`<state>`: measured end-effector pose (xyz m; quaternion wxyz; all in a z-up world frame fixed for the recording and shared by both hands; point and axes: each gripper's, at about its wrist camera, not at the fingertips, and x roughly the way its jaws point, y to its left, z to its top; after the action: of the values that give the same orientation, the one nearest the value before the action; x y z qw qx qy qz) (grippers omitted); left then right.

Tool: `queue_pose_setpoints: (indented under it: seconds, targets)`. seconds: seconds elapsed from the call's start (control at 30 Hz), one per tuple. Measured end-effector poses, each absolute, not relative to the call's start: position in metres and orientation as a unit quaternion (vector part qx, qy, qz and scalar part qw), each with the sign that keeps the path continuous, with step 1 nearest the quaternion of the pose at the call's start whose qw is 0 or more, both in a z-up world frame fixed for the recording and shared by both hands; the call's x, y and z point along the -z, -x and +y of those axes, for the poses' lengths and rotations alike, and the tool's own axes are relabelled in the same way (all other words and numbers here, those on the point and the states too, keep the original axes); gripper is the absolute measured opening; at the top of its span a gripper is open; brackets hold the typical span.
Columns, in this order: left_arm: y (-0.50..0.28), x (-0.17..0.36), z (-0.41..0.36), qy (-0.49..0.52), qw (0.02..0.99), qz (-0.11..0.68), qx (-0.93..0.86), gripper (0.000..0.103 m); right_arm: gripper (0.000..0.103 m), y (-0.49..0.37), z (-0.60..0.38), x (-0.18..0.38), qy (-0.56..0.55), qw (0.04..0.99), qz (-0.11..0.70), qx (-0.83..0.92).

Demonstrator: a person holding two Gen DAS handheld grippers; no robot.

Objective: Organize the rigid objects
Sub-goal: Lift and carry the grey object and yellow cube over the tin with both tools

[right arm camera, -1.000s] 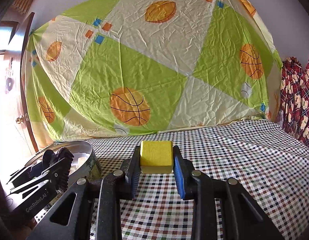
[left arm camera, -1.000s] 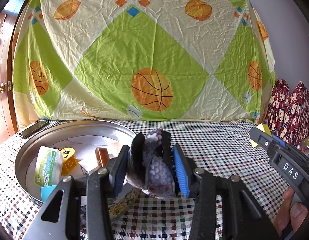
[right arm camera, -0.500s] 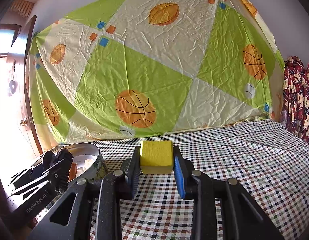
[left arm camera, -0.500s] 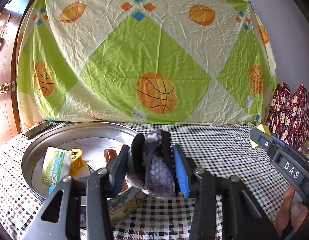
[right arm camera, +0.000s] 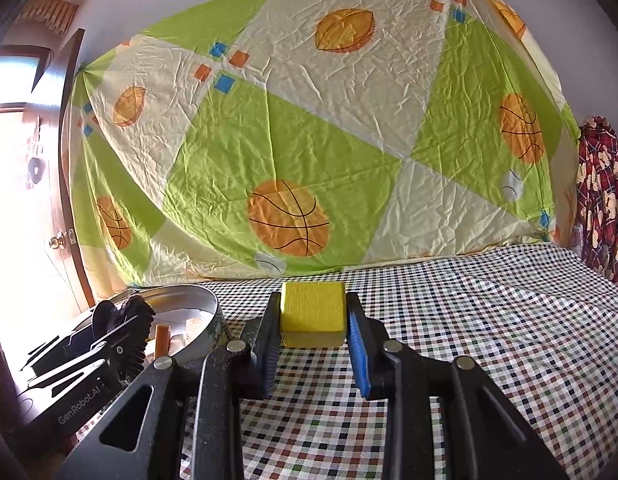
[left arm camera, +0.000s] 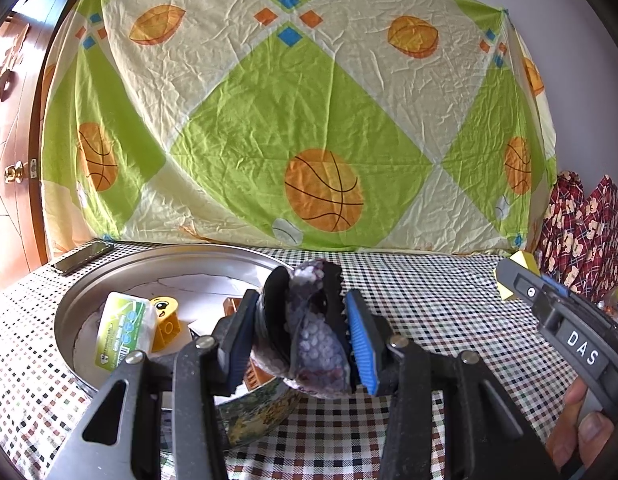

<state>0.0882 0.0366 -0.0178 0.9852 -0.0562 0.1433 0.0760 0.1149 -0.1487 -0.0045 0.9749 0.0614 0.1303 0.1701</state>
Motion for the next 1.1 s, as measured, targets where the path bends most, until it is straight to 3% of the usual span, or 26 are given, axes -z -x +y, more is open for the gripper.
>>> queue_pose_setpoints:
  seconds: [1.1]
  targets:
    - [-0.071,0.016,0.068,0.08,0.985,0.127,-0.091,0.043,0.032,-0.105,-0.108,0.003,-0.036,0.969,0.123,-0.213]
